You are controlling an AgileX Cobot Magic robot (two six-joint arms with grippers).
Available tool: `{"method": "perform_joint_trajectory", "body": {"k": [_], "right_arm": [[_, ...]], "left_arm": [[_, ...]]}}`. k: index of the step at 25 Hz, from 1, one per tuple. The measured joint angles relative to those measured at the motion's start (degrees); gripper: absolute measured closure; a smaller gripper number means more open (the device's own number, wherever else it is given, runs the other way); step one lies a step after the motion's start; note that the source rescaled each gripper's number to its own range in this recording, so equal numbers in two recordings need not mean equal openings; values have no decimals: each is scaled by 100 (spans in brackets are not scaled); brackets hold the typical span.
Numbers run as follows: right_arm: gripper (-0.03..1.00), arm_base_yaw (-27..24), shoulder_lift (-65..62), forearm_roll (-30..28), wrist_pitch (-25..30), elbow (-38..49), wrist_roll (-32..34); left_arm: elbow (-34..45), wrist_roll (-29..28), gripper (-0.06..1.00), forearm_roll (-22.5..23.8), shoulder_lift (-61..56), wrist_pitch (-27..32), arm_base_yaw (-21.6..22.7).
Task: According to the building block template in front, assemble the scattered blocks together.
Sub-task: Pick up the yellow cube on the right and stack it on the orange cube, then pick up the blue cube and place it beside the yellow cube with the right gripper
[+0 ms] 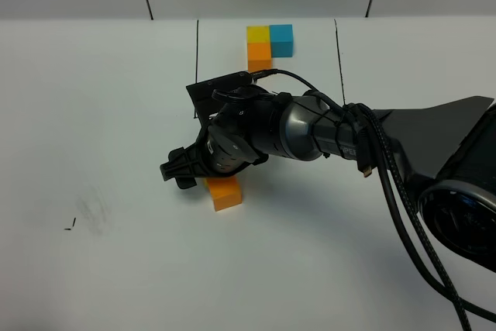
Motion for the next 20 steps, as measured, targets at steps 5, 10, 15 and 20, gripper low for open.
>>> {"method": "perform_joint_trajectory", "body": {"k": [5, 10, 15, 20], "right_arm": [[4, 0, 0, 0, -19, -72, -190], [3, 0, 0, -2, 475, -612, -462], [3, 0, -13, -32, 1075, -1192, -709], [3, 0, -172, -432, 1335, -1383, -741]], "left_arm": [[0, 0, 94, 0, 0, 0, 0], [0, 0, 94, 0, 0, 0, 0], [0, 0, 94, 0, 0, 0, 0], [0, 0, 94, 0, 0, 0, 0]]}}
